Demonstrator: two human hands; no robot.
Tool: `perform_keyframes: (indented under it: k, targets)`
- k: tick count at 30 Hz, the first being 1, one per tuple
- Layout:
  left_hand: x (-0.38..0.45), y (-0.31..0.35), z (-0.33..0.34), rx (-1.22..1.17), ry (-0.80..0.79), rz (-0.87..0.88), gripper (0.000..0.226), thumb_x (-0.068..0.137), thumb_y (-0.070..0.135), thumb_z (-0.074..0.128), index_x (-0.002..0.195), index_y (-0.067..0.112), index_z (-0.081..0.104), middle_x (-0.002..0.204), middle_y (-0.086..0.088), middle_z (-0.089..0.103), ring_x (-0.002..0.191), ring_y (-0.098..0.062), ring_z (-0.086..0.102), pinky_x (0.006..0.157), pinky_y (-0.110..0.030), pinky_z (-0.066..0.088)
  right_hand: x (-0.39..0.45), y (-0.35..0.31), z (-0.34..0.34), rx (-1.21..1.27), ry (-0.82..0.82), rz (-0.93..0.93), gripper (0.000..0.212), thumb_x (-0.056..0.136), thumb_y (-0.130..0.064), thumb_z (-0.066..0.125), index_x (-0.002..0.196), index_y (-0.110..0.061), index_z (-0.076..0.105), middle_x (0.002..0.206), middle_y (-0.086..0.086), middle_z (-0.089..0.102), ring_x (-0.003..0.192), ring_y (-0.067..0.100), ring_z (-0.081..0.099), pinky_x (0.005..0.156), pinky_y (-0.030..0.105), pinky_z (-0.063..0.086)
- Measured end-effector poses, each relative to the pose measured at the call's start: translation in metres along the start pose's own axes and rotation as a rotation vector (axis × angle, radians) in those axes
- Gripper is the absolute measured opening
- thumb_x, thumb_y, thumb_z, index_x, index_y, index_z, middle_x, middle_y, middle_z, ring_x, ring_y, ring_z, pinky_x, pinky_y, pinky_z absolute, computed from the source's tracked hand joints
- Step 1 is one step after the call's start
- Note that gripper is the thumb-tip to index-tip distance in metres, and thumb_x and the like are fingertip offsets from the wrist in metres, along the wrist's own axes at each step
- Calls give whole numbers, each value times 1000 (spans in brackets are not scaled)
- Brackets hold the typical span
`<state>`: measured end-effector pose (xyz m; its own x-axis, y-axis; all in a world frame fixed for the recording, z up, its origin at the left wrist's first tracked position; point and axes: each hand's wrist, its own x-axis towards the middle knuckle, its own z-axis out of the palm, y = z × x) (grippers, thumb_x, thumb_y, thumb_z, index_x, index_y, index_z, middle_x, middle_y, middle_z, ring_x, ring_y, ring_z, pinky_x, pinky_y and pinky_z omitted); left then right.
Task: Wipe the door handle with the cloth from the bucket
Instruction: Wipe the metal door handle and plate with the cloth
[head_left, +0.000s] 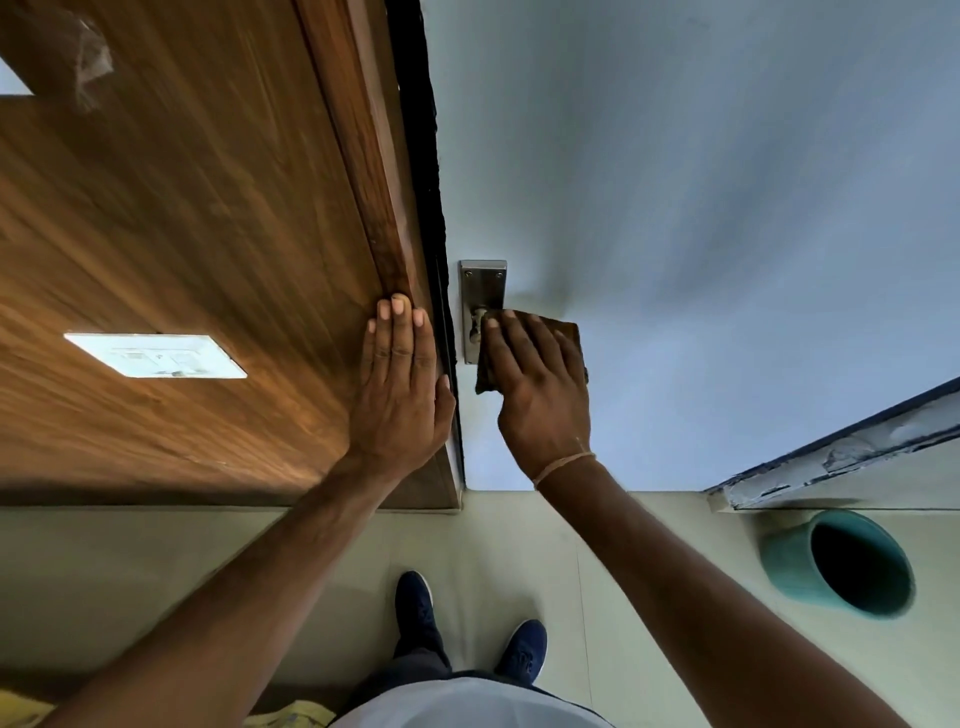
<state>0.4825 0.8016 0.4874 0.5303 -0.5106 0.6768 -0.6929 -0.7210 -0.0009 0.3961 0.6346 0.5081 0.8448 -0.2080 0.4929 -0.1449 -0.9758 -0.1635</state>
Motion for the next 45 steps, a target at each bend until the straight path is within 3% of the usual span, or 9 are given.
perform_keyframes:
  k: [7, 10, 13, 23, 27, 30, 32, 37, 45]
  targets:
    - [0, 2, 0, 4, 6, -10, 102, 98, 21, 70, 169, -2, 0, 177, -17, -5, 168, -33, -11, 139, -48, 5, -19, 26, -9, 14, 38, 232, 68, 87, 0, 48, 153, -13, 53, 156, 9, 56, 147, 37, 48, 119, 52, 39]
    - [0, 2, 1, -2, -3, -12, 101, 99, 22, 69, 169, -2, 0, 176, -20, -1, 168, -33, -11, 139, -48, 4, -8, -4, -5, 50, 24, 146, 65, 90, -5, 41, 154, -13, 52, 158, 9, 54, 150, 37, 44, 120, 54, 38]
    - [-1, 1, 0, -13, 0, -9, 98, 101, 22, 67, 169, -2, 1, 177, -20, -2, 168, -33, -10, 139, -48, 5, -9, 0, 0, 76, -1, 79, 69, 89, -1, 48, 157, -18, 50, 162, 5, 50, 154, 33, 39, 123, 52, 34]
    - [-1, -1, -3, -46, -5, 6, 94, 101, 21, 64, 168, -3, 3, 177, -20, 0, 168, -33, -8, 138, -49, 9, -21, 30, -3, 209, 1, 377, 85, 77, 14, 55, 154, -21, 52, 160, 0, 51, 144, 33, 45, 108, 50, 46]
    - [-2, -2, -2, -56, -5, 12, 93, 102, 21, 64, 168, -2, 3, 176, -21, 2, 168, -36, -1, 138, -49, 9, -15, 16, -1, 96, 47, 224, 69, 86, 1, 47, 154, -14, 53, 159, 9, 53, 148, 36, 44, 115, 54, 42]
    - [-2, -4, -3, -77, -15, 20, 90, 104, 20, 60, 169, -2, 2, 177, -21, -1, 169, -34, -4, 138, -50, 10, -14, -5, 6, 20, 9, 30, 64, 99, -8, 32, 162, -10, 37, 169, 11, 37, 159, 35, 29, 127, 54, 28]
    - [-3, -6, -4, -92, -29, 30, 86, 106, 20, 55, 169, -1, 2, 177, -20, -2, 169, -34, -4, 138, -51, 12, -19, 0, 13, -7, 6, -50, 65, 101, -5, 36, 166, -12, 29, 173, 11, 28, 162, 34, 21, 129, 53, 24]
    - [-4, -9, -8, -122, -48, 40, 75, 109, 24, 45, 169, -1, 7, 177, -23, 5, 168, -35, 3, 138, -51, 14, -14, 13, 20, 1, 149, 12, 69, 92, -1, 59, 158, -19, 47, 156, 16, 52, 139, 38, 43, 112, 53, 41]
    - [-5, -10, -13, -118, -81, 32, 74, 108, 20, 48, 169, -3, 12, 177, -22, 4, 168, -37, 6, 138, -51, 14, -6, 38, 28, -122, 235, -345, 53, 101, -7, 57, 152, -21, 56, 141, 14, 57, 118, 34, 51, 99, 51, 45]
